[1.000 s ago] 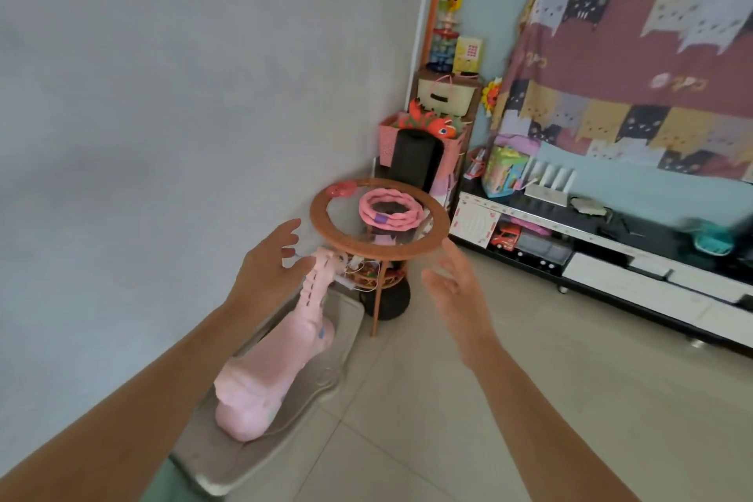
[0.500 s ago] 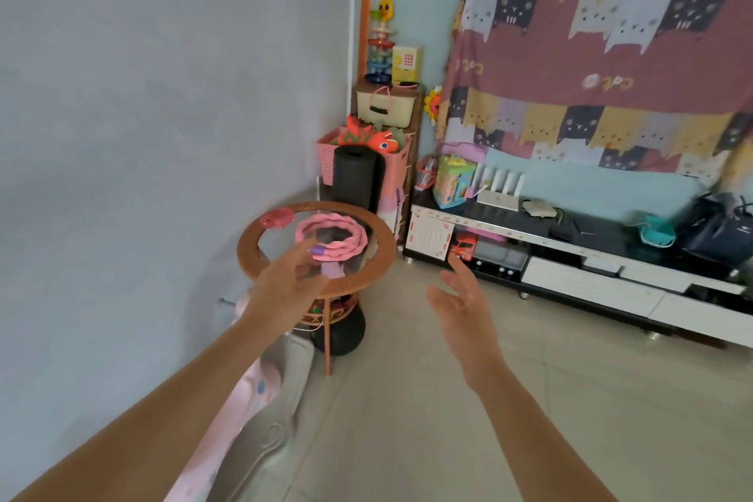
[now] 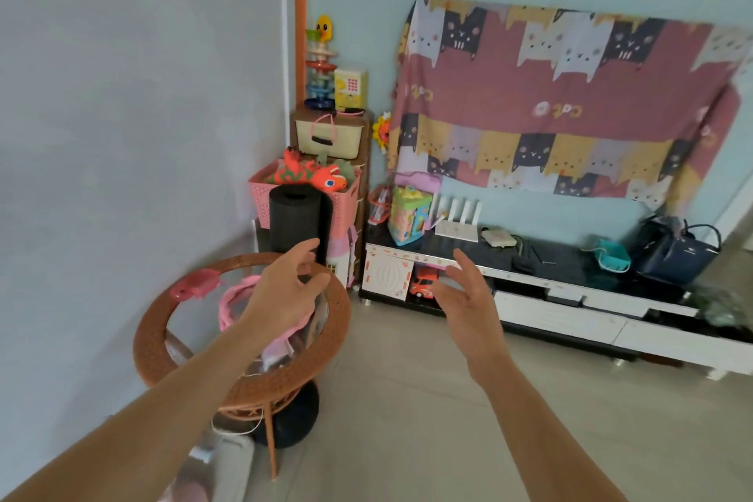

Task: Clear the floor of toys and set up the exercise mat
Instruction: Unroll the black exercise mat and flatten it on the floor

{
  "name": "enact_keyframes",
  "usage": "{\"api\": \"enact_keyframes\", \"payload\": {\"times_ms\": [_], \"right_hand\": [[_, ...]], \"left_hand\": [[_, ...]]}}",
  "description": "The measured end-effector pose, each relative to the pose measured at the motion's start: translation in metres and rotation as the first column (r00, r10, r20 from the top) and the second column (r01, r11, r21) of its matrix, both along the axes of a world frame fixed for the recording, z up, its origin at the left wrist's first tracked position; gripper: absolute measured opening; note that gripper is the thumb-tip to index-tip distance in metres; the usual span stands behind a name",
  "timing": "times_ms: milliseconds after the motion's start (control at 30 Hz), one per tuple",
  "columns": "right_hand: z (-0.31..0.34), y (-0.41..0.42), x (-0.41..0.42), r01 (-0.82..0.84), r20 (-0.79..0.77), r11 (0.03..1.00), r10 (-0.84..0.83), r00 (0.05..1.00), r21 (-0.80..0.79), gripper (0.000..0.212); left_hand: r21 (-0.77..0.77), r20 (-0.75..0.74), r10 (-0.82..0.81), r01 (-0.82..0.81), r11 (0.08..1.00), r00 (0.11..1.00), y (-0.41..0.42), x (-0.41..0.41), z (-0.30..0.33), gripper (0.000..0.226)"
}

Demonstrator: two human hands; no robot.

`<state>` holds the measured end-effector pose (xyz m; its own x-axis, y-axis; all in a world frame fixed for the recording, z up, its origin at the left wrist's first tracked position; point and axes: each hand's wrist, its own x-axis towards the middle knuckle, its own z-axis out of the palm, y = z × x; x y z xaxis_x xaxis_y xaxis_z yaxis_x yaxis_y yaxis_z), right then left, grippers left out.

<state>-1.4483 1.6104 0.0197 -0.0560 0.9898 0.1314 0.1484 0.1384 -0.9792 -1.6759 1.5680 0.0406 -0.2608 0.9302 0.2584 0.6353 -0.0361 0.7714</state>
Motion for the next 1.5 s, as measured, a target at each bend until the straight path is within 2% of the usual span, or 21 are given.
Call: {"api": "enact_keyframes", "payload": {"times_ms": [367,633,767,1167,1500], "right_hand": [[-0.012,0.166,0.009,-0.032,-0.010,0.999,0.032,0.999,-0.020,0.055],[-0.006,0.320,0.040,-0.128,0.028,0.991,0.129,0.991,-0.033,0.056],[-0.004,0.379,0.043,-0.195,0.049,0.981,0.195,0.980,-0.012,0.055],[-0.033,0.510,-0.064,-0.453,0.048,0.891,0.454,0.890,-0.041,0.053],[-0.034,0.617,-0.173,-0.549,0.151,0.833,0.553,0.819,-0.072,0.054]], "left_hand": [[0.032,0.004,-0.013,0.013,0.999,1.000,0.163,0.020,-0.008,0.052],[-0.008,0.056,0.119,-0.119,0.993,0.991,0.297,0.051,-0.020,0.058],[-0.014,0.069,0.194,-0.194,0.981,0.978,0.338,0.059,-0.022,0.058],[-0.057,0.071,0.393,-0.389,0.919,0.917,0.440,-0.023,-0.053,0.056],[-0.116,0.106,0.500,-0.488,0.865,0.860,0.533,-0.120,-0.076,0.056]]}}
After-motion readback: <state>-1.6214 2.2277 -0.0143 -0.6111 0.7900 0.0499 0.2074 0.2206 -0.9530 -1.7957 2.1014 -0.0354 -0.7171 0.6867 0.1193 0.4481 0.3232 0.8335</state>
